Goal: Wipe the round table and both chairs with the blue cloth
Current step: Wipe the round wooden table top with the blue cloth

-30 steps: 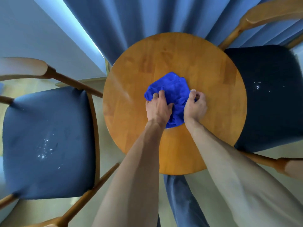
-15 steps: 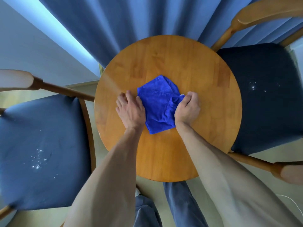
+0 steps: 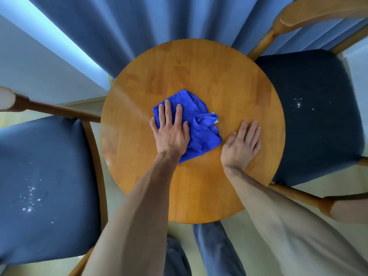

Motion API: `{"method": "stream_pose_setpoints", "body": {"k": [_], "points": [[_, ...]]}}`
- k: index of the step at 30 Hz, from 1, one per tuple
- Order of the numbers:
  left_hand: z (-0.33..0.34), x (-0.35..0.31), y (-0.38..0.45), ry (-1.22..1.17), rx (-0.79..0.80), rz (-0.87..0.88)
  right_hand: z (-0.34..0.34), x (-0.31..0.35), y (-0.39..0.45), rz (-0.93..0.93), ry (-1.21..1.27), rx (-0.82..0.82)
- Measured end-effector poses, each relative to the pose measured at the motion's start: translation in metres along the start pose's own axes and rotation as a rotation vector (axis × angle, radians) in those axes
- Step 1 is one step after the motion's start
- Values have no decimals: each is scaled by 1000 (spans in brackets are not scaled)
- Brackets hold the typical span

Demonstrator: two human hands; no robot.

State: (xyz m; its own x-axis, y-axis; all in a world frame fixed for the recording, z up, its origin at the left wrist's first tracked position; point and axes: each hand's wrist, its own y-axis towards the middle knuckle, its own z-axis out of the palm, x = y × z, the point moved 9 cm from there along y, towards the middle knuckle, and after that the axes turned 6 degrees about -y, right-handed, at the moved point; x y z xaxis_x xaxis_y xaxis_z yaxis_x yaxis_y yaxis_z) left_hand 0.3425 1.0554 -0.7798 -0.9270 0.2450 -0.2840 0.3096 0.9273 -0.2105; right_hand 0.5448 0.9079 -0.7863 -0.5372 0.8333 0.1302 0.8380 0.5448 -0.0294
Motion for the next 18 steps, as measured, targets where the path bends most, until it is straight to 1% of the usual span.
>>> {"method": "stream_pose_setpoints", "body": {"k": [3, 6, 11, 13, 16, 18], "points": [[3, -4, 2, 3, 13, -18, 3, 0, 0, -6, -21, 35], [3, -9, 7, 8, -11, -46, 3, 0, 0, -6, -28, 31], [3, -25, 35, 26, -19, 21, 1, 0, -1, -10, -12, 16], [1, -37, 56, 1, -29, -17, 1, -1, 0, -12, -10, 16], [1, -58, 77, -17, -2, -95, 1, 1, 0, -14, -8, 15], [2, -66, 77, -59, -6, -76, 2, -2, 1, -8, 0, 15]]}}
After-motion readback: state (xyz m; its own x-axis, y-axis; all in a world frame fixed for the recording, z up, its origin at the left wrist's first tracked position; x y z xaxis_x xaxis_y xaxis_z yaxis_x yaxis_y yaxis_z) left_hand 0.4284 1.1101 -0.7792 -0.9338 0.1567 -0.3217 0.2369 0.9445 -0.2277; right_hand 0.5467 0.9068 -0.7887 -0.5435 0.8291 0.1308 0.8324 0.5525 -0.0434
